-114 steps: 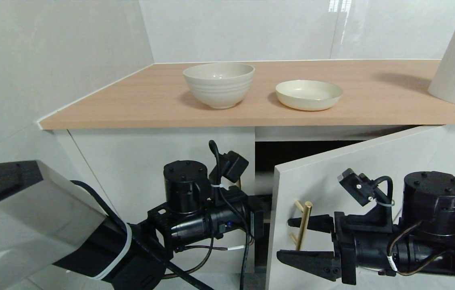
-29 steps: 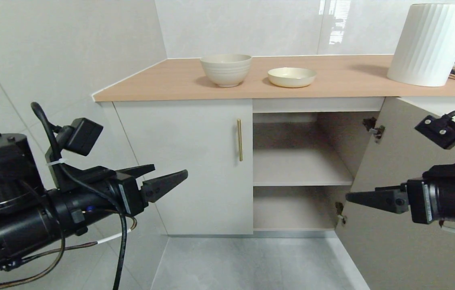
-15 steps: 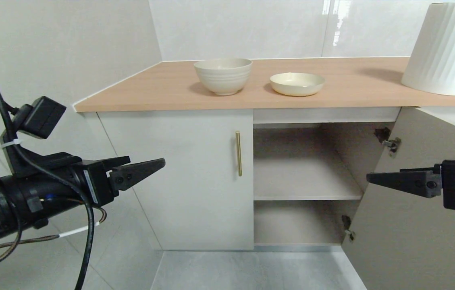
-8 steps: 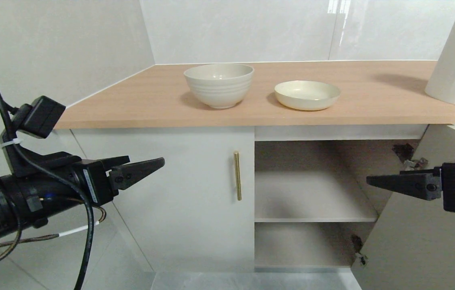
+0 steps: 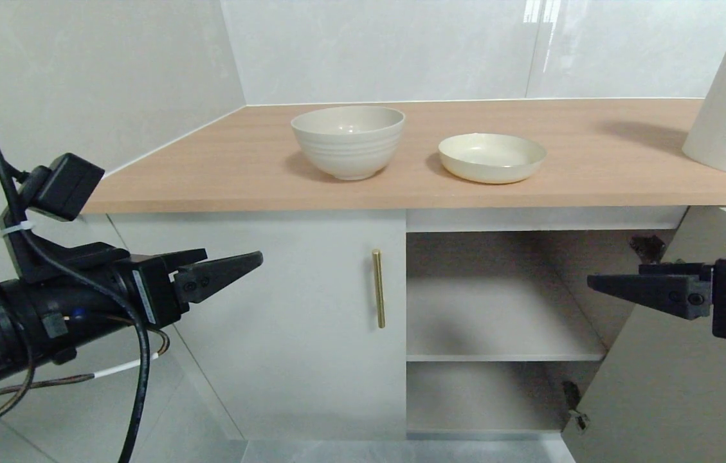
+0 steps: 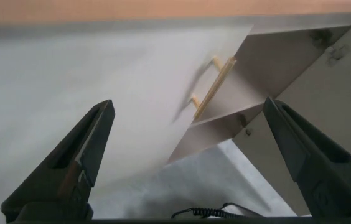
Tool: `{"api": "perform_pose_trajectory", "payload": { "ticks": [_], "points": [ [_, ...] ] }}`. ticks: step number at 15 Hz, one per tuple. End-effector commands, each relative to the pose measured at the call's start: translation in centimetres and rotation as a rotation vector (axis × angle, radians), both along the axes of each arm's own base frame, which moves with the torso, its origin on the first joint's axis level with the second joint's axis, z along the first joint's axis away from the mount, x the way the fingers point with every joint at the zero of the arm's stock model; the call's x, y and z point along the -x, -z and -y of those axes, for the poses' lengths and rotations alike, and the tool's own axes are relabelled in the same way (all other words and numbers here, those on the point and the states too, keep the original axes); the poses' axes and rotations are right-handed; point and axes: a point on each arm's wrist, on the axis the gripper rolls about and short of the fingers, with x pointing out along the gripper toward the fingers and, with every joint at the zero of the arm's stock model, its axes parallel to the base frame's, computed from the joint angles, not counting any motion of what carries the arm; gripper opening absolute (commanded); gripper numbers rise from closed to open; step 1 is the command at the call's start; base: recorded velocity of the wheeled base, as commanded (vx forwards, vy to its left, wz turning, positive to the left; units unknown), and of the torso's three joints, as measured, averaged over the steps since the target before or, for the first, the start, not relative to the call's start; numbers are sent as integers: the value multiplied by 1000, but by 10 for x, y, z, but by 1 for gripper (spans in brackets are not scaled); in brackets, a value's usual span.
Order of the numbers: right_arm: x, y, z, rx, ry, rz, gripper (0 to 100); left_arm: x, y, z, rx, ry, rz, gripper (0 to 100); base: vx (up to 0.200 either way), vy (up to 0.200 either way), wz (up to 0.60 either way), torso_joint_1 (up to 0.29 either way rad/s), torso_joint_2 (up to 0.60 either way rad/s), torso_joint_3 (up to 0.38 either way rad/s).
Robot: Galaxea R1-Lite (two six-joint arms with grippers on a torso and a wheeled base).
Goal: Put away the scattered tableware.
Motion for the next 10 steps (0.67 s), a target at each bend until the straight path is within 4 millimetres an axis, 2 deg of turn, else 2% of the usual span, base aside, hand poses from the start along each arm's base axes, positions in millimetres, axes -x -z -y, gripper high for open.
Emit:
{"api": "perform_pose_trajectory", "payload": {
  "ticks": [1,3,7,10],
  "points": [
    [2,2,1,19,-9,7,100,-1,1,0,0,1,-3,100,0,0,0,90,-300,-203],
    [2,3,1,21,-10,5,100,-1,0,0,1,0,0,100,0,0,0,122,-225,-254],
    [0,5,0,23,-10,3,100,-2,0,1,0,1,-2,100,0,0,0,98,-507,-276],
    [-3,5,-1,18,-10,12,100,-5,2,1,-2,3,-9,100,0,0,0,258,-463,-277]
  ]
}}
